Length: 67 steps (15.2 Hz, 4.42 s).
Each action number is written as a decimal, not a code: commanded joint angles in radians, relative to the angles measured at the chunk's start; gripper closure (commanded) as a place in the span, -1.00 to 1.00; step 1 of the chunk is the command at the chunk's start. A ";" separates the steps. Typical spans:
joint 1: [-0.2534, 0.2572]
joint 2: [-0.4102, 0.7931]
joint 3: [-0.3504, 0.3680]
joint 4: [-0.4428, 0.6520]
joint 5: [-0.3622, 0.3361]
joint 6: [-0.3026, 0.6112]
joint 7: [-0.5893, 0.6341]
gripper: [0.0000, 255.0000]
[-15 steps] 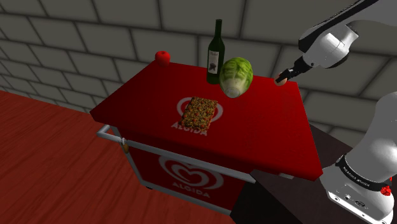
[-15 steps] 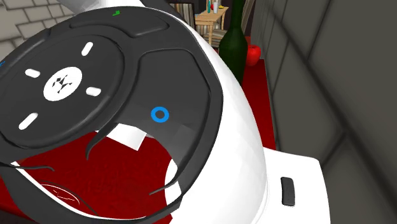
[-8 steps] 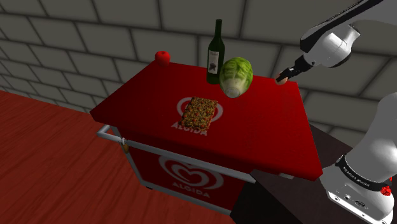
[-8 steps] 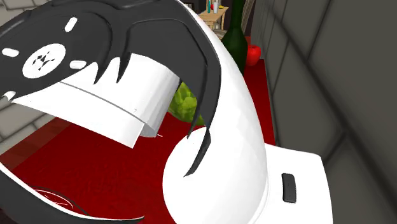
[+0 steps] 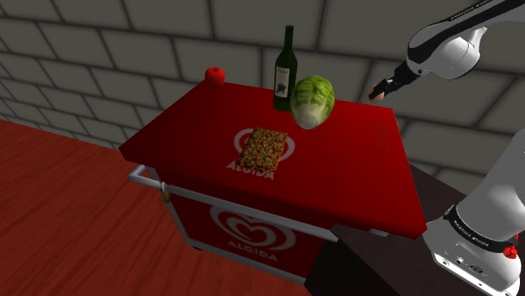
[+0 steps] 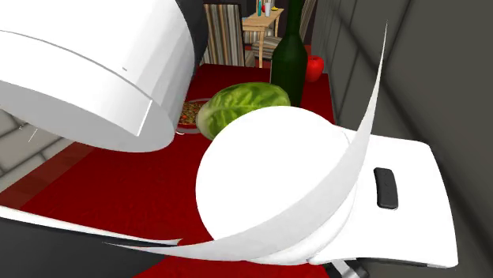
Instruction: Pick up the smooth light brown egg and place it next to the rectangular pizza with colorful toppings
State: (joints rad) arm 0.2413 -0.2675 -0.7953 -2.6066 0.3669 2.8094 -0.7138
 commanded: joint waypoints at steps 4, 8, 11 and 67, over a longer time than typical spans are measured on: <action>-0.091 -0.052 0.080 0.016 -0.104 -0.065 0.094 1.00; -0.140 -0.088 0.127 0.037 -0.159 -0.120 0.149 1.00; -0.168 -0.113 0.155 0.055 -0.191 -0.162 0.183 1.00; 0.125 0.710 0.870 1.061 -0.679 -0.358 1.520 1.00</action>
State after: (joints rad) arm 0.3578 0.4284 0.0769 -1.5534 -0.3044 2.4467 0.7933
